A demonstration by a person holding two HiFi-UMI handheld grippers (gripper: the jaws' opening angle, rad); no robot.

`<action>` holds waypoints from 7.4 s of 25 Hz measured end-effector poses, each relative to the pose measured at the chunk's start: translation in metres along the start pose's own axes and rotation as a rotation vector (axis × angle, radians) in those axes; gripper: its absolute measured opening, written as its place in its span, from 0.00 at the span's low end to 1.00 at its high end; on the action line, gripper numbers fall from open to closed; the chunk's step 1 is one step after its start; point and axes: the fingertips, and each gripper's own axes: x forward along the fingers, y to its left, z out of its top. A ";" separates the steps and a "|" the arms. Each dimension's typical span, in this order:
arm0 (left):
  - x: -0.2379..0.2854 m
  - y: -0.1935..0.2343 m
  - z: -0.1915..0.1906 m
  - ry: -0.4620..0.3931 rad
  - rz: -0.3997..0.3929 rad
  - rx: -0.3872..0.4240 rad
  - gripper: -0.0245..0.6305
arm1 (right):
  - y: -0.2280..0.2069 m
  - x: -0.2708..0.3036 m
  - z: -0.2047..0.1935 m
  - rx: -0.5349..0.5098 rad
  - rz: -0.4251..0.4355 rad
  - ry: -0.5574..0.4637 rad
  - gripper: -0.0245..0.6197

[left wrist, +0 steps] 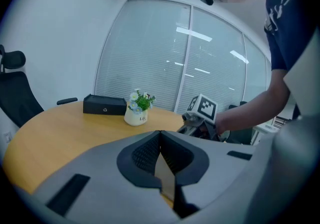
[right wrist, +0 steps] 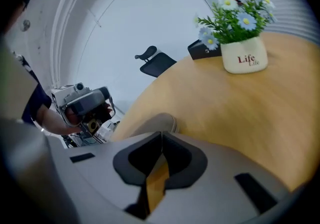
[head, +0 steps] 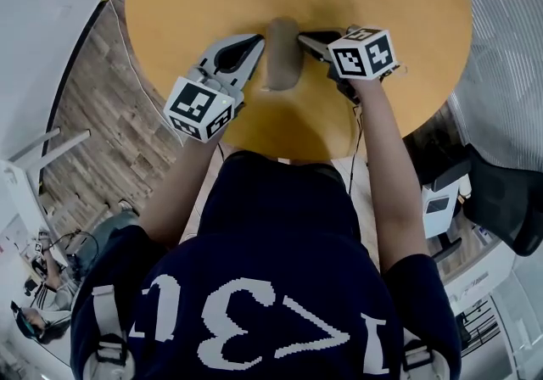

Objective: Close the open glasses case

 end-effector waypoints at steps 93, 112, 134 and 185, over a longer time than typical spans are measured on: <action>0.085 -0.010 -0.063 0.245 -0.212 0.200 0.06 | -0.019 -0.006 -0.026 -0.005 -0.111 -0.011 0.07; -0.009 -0.057 -0.103 0.274 0.083 0.022 0.06 | 0.108 0.008 -0.139 0.207 0.001 -0.059 0.07; -0.004 -0.061 -0.103 0.275 0.018 -0.022 0.06 | 0.011 0.004 -0.062 -0.110 -0.111 0.069 0.07; 0.037 -0.116 -0.101 0.275 -0.151 0.018 0.06 | 0.023 -0.099 -0.166 -0.260 -0.055 0.124 0.07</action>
